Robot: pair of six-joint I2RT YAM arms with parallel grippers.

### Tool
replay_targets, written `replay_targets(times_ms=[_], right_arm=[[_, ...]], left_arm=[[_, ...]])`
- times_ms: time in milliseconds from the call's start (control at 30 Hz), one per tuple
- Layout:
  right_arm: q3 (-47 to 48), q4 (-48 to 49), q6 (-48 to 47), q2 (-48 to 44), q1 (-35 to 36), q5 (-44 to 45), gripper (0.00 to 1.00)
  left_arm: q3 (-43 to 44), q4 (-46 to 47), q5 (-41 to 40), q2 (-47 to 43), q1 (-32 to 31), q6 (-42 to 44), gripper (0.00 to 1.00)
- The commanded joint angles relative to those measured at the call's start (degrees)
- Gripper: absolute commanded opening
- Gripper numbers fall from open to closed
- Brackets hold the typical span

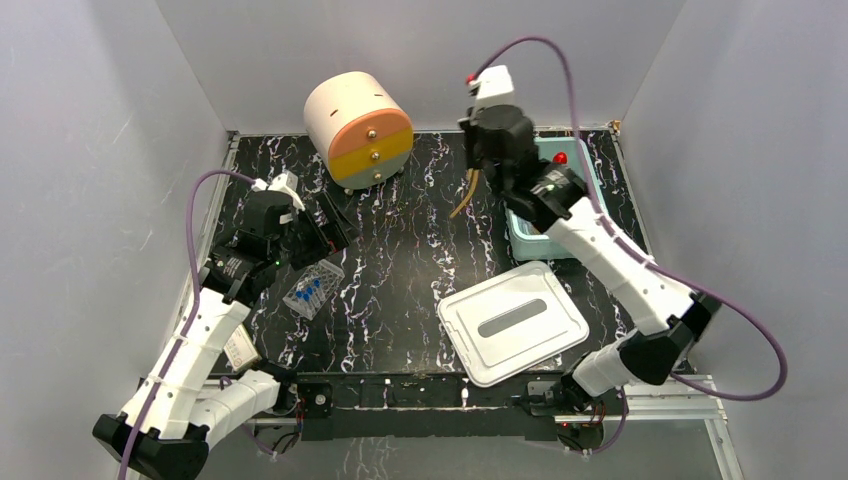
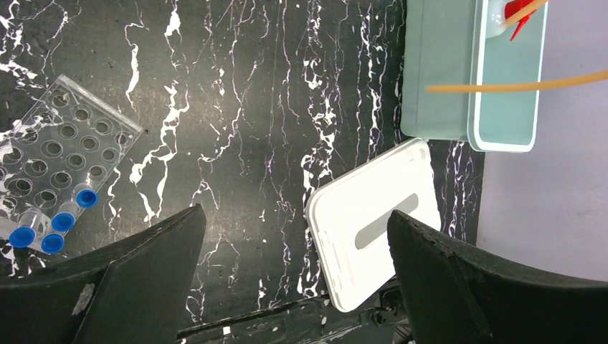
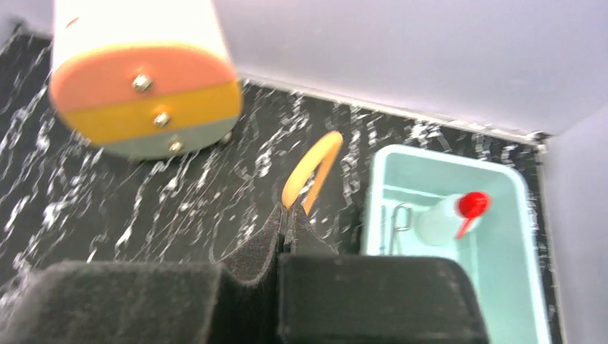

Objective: Organize the chemistry lab equipment

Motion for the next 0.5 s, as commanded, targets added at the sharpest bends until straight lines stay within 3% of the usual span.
replay_targets(times_ms=[0, 233, 467], right_arm=[[3.6, 6.3, -4.7, -5.6, -5.5, 3.0, 0.0], [1.6, 5.0, -6.4, -5.1, -16.0, 0.0, 0.0], [-6.2, 5.9, -3.3, -5.0, -25.3, -12.3, 0.0]], left_arm=[[-0.5, 0.9, 1.8, 0.2, 0.0, 0.6, 0.98], [-0.5, 1.2, 2.1, 0.6, 0.0, 0.4, 0.98], [-0.8, 1.0, 2.0, 0.4, 0.0, 0.4, 0.98]])
